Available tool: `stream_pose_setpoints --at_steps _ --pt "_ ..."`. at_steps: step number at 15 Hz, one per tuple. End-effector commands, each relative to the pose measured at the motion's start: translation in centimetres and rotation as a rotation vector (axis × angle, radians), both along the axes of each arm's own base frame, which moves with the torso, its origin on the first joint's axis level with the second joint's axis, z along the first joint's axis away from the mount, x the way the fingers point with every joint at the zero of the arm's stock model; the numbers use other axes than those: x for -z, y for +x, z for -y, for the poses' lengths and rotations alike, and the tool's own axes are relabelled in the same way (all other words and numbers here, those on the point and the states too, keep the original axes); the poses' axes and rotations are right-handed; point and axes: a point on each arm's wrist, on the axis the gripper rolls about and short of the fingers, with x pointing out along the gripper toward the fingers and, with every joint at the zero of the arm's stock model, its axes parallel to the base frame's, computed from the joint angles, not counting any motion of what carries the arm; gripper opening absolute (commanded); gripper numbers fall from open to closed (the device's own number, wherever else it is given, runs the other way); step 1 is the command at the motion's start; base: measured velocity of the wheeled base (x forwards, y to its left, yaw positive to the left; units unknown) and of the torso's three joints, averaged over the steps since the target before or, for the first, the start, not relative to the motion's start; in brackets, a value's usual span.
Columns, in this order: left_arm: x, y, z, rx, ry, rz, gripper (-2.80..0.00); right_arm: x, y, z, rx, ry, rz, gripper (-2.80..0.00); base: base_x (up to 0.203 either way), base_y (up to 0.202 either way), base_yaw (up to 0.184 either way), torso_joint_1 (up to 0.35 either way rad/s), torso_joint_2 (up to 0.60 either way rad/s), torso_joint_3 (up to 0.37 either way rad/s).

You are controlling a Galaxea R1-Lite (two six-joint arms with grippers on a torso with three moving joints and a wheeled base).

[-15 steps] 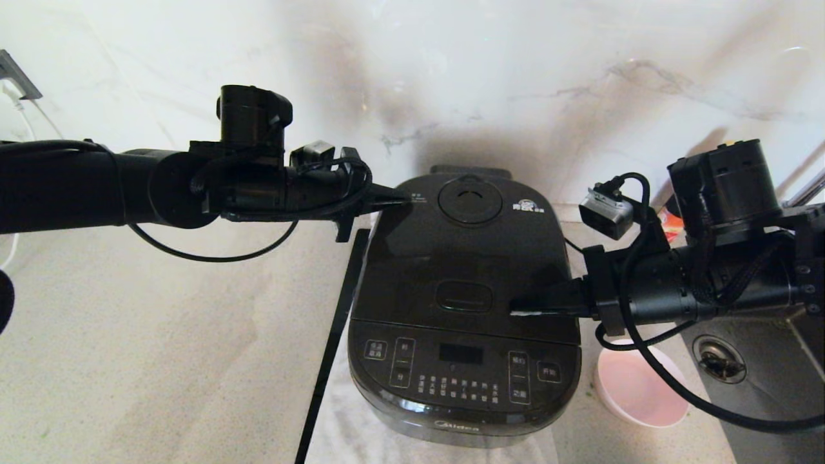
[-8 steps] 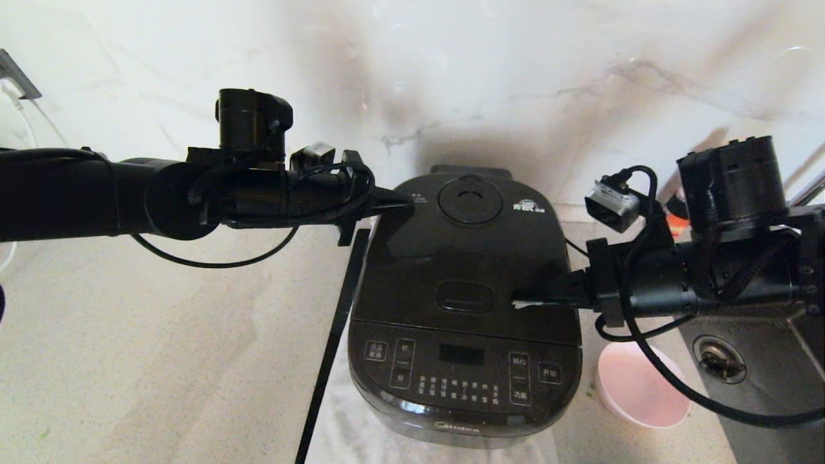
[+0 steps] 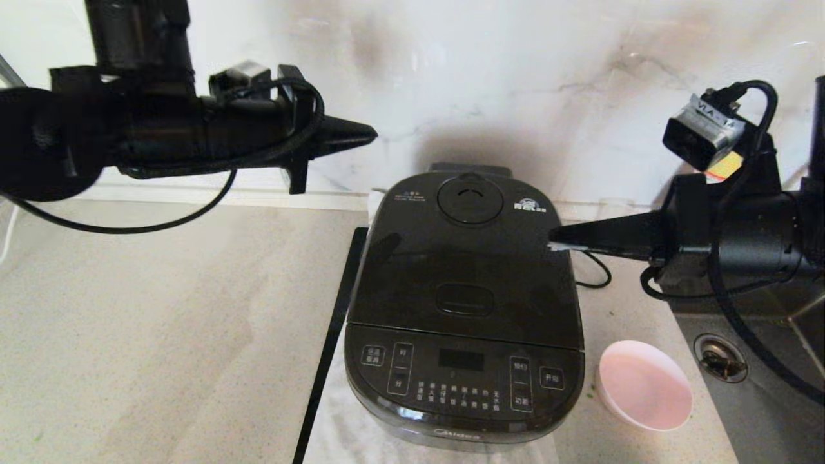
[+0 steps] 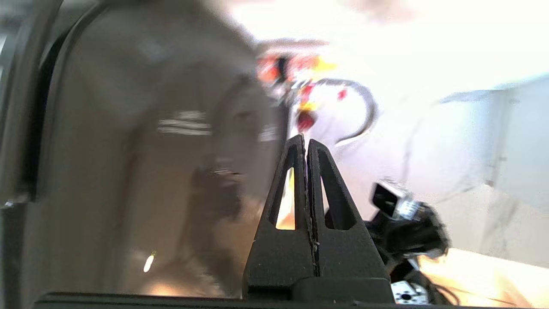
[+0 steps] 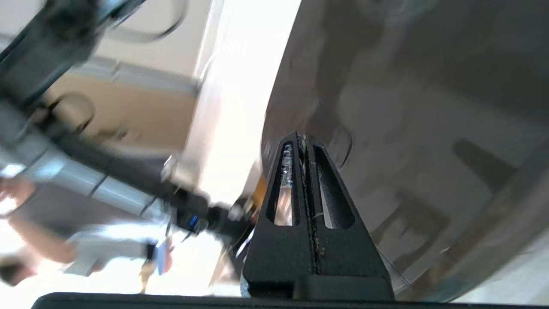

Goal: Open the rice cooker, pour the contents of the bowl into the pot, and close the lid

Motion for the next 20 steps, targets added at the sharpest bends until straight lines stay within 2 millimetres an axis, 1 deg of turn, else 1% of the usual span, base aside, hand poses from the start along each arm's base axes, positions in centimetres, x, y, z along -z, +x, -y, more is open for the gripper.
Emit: stream_pose_setpoints --at_steps 1,2,3,4,5,6,7,9,11,13,16,18,20 --pt "-4.8 -4.9 -2.0 -0.048 -0.033 0.169 -2.8 -2.1 -1.4 1.1 0.103 0.012 0.082 -2.8 0.0 0.0 0.0 0.0 0.0 0.0" --pt "-5.9 -6.7 -2.9 -0.097 0.005 0.246 -2.8 -3.0 -1.7 1.7 0.173 0.006 0.104 -2.8 0.0 0.0 0.0 0.0 0.0 0.0" --pt "-6.4 -7.9 -3.6 -0.156 0.096 0.32 -2.8 -3.5 -2.2 2.3 0.23 -0.02 0.122 -2.8 0.0 0.0 0.0 0.0 0.0 0.0" --pt "-6.5 -9.1 -4.3 -0.25 0.238 0.399 -2.8 -3.8 -2.7 2.9 0.289 -0.066 0.138 -2.8 0.0 0.0 0.0 0.0 0.0 0.0" --pt "-6.4 -10.3 -5.0 -0.383 0.404 0.46 -2.8 -4.0 -3.0 3.5 0.373 -0.116 0.154 -2.8 0.0 0.0 0.0 0.0 0.0 0.0" --pt "-6.1 -11.8 -5.9 -0.49 0.55 0.497 -2.8 -3.9 -3.2 4.0 0.462 -0.166 0.159 -2.8 0.0 0.0 0.0 0.0 0.0 0.0" --pt "-5.4 -13.8 -6.8 -0.563 0.676 0.524 -2.8 -3.6 -3.6 4.5 0.555 -0.226 0.16 -2.8 0.0 0.0 0.0 0.0 0.0 0.0" --pt "-3.8 -18.2 -8.5 -0.646 0.84 0.582 -2.8 -2.1 -4.4 5.1 0.681 -0.345 0.148 -2.8 0.0 0.0 0.0 0.0 0.0 0.0" --pt "-0.9 -22.3 -10.3 -0.751 0.958 0.6 -2.8 -0.6 -4.9 5.6 0.778 -0.434 0.126 -2.8 0.0 0.0 0.0 0.0 0.0 0.0" --pt "1.8 -26.2 -11.9 -0.889 1.012 0.606 -2.8 0.4 -6.0 6.1 0.825 -0.493 0.129 -2.8 0.0 0.0 0.0 0.0 0.0 0.0" --pt "6.4 -31.2 -12.9 -1.087 1.056 0.591 -2.8 0.8 -7.2 6.6 0.839 -0.508 0.138 -2.8 0.0 0.0 0.0 0.0 0.0 0.0" --pt "9.4 -33.5 -13.0 -1.156 1.057 0.606 -2.8 1.0 -7.8 6.8 0.834 -0.509 0.141 -2.8 0.0 0.0 0.0 0.0 0.0 0.0" --pt "13.1 -34.8 -12.9 -1.149 1.056 0.62 -2.8 2.0 -8.4 6.8 0.808 -0.527 0.127 -2.8 0.0 0.0 0.0 0.0 0.0 0.0"
